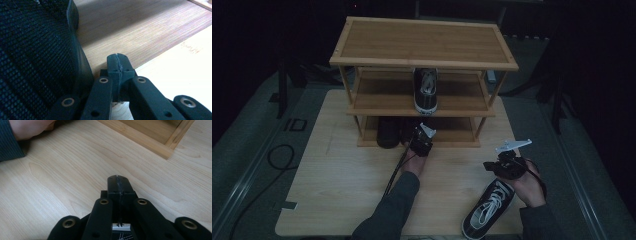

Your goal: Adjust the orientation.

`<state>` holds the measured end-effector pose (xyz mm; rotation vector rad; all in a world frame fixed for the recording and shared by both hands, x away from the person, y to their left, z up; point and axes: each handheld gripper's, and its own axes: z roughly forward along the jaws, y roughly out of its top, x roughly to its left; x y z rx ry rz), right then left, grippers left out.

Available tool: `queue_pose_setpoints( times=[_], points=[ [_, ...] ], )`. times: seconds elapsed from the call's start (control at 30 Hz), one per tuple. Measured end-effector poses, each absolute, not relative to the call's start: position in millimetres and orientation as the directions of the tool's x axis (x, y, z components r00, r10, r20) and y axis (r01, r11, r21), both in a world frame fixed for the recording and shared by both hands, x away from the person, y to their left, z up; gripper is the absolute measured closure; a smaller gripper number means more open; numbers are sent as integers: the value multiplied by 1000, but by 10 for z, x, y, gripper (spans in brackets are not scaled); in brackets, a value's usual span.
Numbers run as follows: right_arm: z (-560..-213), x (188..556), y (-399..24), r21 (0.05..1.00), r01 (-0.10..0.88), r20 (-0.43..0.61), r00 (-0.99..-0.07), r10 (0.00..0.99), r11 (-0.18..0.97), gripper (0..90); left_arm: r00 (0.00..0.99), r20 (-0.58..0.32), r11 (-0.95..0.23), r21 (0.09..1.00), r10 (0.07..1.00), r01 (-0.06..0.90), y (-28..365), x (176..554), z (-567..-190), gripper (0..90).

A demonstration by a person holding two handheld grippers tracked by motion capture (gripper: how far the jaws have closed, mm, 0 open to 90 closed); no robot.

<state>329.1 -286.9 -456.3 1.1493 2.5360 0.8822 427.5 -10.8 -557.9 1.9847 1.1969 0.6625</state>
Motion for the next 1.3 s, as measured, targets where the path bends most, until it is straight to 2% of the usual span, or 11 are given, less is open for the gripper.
queue_pose_setpoints(
  times=[1.3],
  points=[
    [-4684, 3141, -3099, 546, 646, 55, -663, 747, 534, 861, 437, 64, -314, 788, 897, 529, -110, 4274, -5580, 900]
  ],
)
